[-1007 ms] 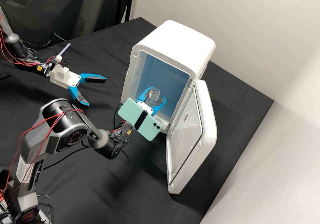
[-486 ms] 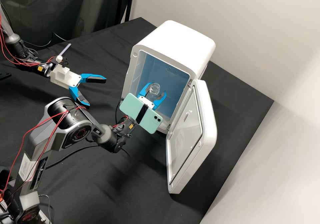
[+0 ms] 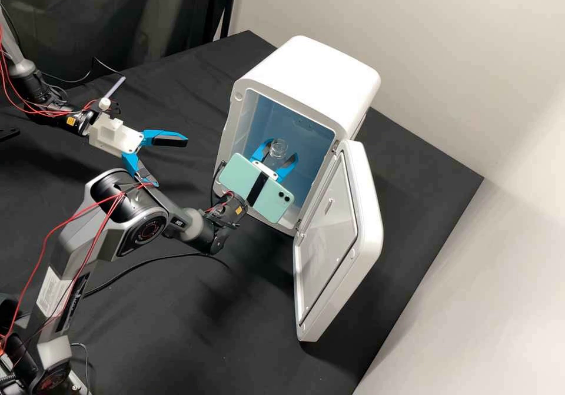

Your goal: Place the flask in the incubator

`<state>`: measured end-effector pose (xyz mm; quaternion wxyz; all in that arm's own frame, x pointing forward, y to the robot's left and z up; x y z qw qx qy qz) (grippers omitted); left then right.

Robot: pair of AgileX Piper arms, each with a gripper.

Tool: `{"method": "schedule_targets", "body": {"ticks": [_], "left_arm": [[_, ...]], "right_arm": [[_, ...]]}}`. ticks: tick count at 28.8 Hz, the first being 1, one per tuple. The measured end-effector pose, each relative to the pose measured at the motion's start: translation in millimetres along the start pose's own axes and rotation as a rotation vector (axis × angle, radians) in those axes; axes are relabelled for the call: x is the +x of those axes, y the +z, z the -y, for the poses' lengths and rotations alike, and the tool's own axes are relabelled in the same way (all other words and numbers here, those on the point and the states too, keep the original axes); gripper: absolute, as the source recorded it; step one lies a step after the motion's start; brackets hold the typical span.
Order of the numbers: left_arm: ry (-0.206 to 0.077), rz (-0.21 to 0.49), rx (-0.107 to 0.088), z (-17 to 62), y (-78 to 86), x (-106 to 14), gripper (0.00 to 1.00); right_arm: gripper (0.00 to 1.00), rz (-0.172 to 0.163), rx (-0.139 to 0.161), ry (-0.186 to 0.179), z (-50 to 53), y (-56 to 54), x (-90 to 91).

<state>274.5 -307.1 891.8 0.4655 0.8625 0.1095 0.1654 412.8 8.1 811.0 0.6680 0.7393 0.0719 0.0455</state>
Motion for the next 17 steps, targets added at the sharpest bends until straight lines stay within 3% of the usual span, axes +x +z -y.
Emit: {"method": "schedule_targets", "body": {"ticks": [8,17], "left_arm": [[0.0,0.0,0.0,0.0,0.0,0.0,1.0],[-0.006,-0.001,-0.001,1.9,-0.4,0.4,1.0]], "right_arm": [[0.0,-0.016,-0.014,-0.033,12.4,-10.3,15.1],[0.0,0.032,-0.018,-0.088,26.9,-2.6,34.3]]}}
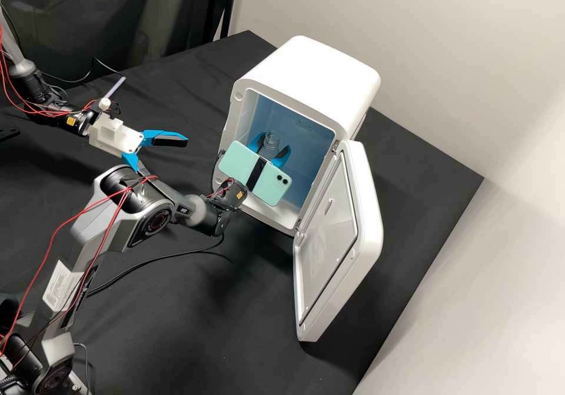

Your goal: Place the flask in the incubator

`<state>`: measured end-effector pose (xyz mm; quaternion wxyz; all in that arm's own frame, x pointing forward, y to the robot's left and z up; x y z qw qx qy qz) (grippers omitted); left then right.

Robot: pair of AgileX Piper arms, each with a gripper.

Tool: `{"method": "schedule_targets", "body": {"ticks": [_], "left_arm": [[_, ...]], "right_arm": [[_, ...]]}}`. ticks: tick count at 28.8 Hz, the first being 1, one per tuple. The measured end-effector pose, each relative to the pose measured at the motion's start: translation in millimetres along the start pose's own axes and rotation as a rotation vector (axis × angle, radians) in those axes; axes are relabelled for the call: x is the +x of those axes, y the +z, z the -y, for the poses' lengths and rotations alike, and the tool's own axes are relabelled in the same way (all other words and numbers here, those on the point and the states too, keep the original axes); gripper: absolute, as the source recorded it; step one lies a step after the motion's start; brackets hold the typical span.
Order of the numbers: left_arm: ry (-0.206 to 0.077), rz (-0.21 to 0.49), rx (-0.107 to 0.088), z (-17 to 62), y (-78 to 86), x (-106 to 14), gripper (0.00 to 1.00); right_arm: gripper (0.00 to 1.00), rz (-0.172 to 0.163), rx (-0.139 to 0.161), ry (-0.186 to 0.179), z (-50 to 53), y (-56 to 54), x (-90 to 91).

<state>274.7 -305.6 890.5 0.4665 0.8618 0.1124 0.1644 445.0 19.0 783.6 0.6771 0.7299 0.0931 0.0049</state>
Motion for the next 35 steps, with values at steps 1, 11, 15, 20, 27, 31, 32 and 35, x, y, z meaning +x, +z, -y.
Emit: {"method": "schedule_targets", "body": {"ticks": [1,11,15,20,27,31,32,35], "left_arm": [[-0.002,0.0,0.0,0.6,-0.1,0.1,1.0],[-0.011,-0.002,-0.002,3.4,-0.7,1.0,1.0],[-0.011,-0.002,-0.002,3.4,-0.7,1.0,1.0],[-0.011,-0.002,-0.002,3.4,-0.7,1.0,1.0],[-0.011,-0.002,-0.002,3.4,-0.7,1.0,1.0],[-0.011,-0.002,-0.002,3.4,-0.7,1.0,1.0],[-0.011,-0.002,-0.002,3.4,-0.7,1.0,1.0],[-0.011,-0.002,-0.002,3.4,-0.7,1.0,1.0]], "right_arm": [[0.0,0.002,0.0,-0.002,0.6,0.3,0.8],[0.0,0.003,-0.004,0.02,-7.1,4.6,5.6],[0.0,0.015,-0.012,0.037,-12.4,13.6,9.2],[0.0,0.032,-0.03,0.046,-15.6,23.9,14.3],[0.0,0.062,-0.019,0.064,-21.2,33.3,21.4],[0.0,0.069,-0.018,0.062,-20.2,36.5,25.4],[0.0,0.072,-0.018,0.06,-19.8,37.4,26.3],[0.0,0.073,-0.019,0.061,-19.7,38.2,27.9]]}}
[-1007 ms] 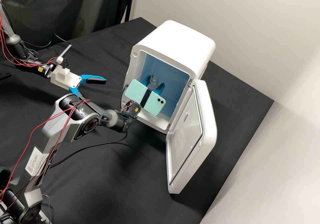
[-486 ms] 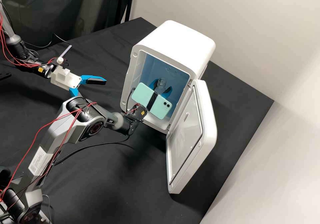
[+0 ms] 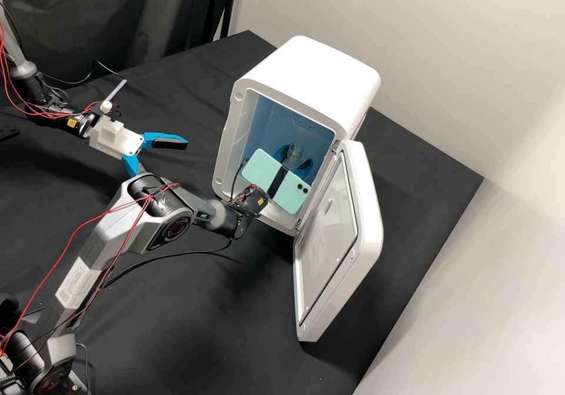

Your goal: Place the flask in the incubator

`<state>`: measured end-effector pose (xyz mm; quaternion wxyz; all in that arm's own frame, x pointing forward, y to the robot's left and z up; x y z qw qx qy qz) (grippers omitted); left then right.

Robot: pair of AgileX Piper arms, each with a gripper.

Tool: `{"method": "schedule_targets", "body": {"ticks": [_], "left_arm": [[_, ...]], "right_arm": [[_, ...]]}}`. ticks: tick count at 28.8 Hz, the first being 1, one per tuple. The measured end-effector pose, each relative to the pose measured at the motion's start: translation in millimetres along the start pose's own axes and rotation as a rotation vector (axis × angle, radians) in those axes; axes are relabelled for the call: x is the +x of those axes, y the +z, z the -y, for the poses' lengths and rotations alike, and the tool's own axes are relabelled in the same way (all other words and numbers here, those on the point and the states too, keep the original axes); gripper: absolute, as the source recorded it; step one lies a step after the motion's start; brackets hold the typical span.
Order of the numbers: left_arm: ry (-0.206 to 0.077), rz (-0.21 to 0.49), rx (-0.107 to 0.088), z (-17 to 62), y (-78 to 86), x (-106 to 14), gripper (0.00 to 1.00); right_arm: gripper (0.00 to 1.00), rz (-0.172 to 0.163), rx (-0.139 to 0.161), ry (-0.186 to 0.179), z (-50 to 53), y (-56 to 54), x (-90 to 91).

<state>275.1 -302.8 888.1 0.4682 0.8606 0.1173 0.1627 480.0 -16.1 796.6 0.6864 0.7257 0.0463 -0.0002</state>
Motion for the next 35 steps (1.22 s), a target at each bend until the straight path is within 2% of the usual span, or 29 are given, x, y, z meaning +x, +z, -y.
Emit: {"method": "schedule_targets", "body": {"ticks": [7,13,19,25,33,35], "left_arm": [[0.0,0.0,0.0,0.0,0.0,0.0,1.0],[0.0,0.0,0.0,0.0,0.0,0.0,1.0],[0.0,0.0,0.0,0.0,0.0,0.0,1.0],[0.0,0.0,0.0,0.0,0.0,0.0,1.0],[0.013,0.002,0.002,-3.1,0.0,2.6,1.0],[0.013,0.002,0.002,-3.1,0.0,2.6,1.0]], "right_arm": [[0.0,0.019,0.013,-0.006,9.6,7.1,4.8],[0.0,0.054,0.0,-0.044,22.1,12.8,8.8],[0.0,0.051,0.007,-0.037,27.6,15.6,15.2],[0.0,0.034,-0.017,-0.029,31.3,18.9,17.2],[0.0,0.036,-0.015,-0.026,31.2,19.3,17.2],[0.0,0.034,-0.022,-0.028,32.1,18.4,17.3]]}}
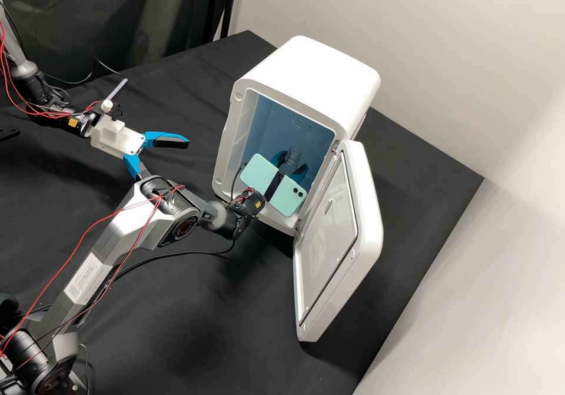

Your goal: Place the flask in the incubator

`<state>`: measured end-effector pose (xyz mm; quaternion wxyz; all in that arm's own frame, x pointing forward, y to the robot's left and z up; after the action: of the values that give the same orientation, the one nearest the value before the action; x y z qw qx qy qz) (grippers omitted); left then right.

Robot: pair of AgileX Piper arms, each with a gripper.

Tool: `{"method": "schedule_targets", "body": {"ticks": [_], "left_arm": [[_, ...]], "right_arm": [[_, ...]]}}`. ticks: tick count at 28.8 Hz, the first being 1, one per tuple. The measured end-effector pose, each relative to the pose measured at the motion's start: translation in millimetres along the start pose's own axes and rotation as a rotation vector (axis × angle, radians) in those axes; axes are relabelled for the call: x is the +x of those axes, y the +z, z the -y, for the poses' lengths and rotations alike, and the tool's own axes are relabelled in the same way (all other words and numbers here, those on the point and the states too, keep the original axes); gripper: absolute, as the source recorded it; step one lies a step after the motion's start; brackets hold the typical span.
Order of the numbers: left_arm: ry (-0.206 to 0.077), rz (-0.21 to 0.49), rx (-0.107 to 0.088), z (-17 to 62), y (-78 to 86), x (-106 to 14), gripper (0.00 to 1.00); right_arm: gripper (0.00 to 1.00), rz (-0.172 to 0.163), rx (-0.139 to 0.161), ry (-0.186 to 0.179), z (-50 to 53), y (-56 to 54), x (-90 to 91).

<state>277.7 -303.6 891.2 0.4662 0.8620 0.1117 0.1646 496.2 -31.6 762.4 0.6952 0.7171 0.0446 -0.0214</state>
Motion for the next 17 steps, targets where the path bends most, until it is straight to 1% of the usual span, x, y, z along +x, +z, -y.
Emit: {"method": "schedule_targets", "body": {"ticks": [6,10,15,17], "left_arm": [[0.0,0.0,0.0,0.0,0.0,0.0,1.0],[0.0,0.0,0.0,0.0,0.0,0.0,1.0],[0.0,0.0,0.0,0.0,0.0,0.0,1.0],[0.0,0.0,0.0,0.0,0.0,0.0,1.0]], "right_arm": [[0.0,0.005,0.004,0.007,0.1,-0.2,0.1],[0.0,0.002,0.003,0.011,-1.3,-1.5,1.3],[0.0,0.012,0.001,0.004,-2.5,-2.9,3.9],[0.0,0.022,0.008,0.006,-4.3,-4.1,5.4]]}}
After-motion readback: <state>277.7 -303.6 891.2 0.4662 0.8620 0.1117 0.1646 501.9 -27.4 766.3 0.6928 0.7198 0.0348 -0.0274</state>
